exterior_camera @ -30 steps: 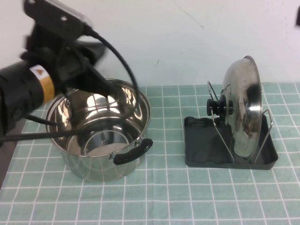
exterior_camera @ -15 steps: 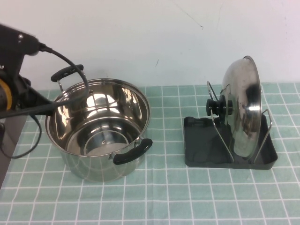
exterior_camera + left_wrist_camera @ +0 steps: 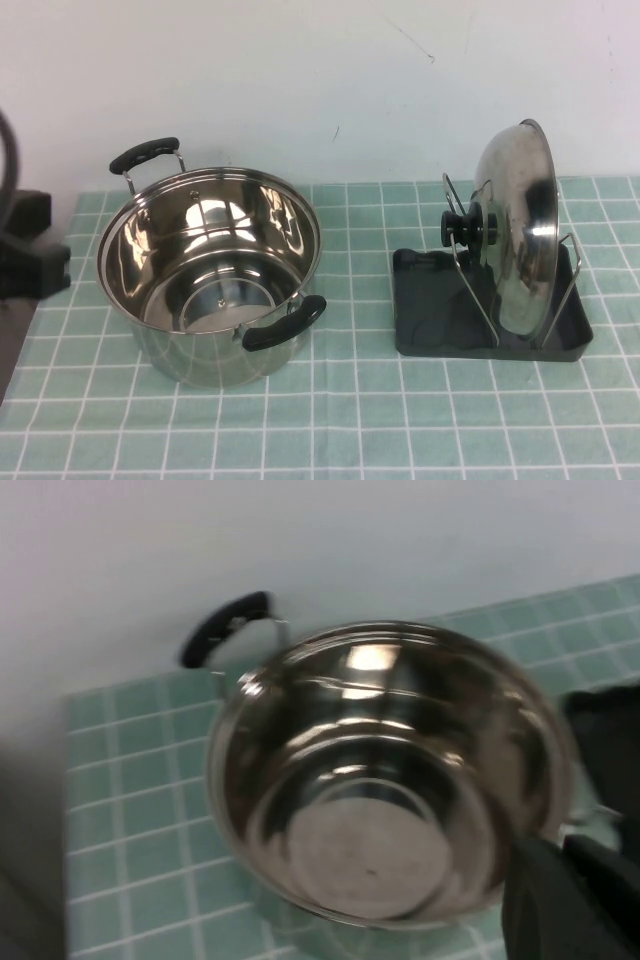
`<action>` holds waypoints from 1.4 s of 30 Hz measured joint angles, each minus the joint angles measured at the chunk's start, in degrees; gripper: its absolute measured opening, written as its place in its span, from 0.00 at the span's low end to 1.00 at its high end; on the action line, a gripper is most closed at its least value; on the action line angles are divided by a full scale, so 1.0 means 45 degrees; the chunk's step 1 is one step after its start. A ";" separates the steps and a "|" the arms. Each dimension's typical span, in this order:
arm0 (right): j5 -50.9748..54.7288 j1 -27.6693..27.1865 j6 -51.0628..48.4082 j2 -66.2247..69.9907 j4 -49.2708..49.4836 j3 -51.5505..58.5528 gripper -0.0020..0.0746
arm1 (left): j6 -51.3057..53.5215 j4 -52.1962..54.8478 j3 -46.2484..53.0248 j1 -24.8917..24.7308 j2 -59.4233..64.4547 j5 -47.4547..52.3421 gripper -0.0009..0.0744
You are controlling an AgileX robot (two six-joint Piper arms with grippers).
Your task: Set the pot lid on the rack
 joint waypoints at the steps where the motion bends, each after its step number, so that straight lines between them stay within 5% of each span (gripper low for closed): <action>1: 0.0896 0.0000 -0.0713 0.0000 0.0000 0.0377 0.03 | 0.0386 -0.0521 -0.0027 0.0000 -0.0186 0.0127 0.01; 6: 0.6722 0.0000 -0.2062 0.0000 0.1049 0.1829 0.03 | 0.2035 -0.2680 -0.0053 0.0000 -0.0645 0.0902 0.01; 9: 0.9299 0.0000 -0.4720 -0.0065 0.5497 0.2247 0.02 | 0.2520 -0.3027 -0.0053 0.0000 -0.0645 0.1233 0.01; 16: 1.4391 0.0000 -1.5283 -0.0112 1.9558 0.2412 0.02 | 0.3192 -0.3316 0.1073 0.0000 -0.0676 0.0965 0.01; 20: 1.5958 0.0000 -1.9738 -0.0490 2.4586 0.2505 0.02 | 0.4156 -0.3934 0.2621 0.0000 -0.0891 -0.0641 0.01; 29: 1.6235 0.0000 -2.1670 -0.4571 2.6920 0.4387 0.02 | 0.5122 -0.4372 0.6308 0.0000 -0.3346 -0.4618 0.01; 42: 1.5995 0.0000 -2.1781 -0.8008 2.6897 0.7815 0.02 | 0.5549 -0.4372 0.7651 0.0000 -0.5982 -0.5113 0.01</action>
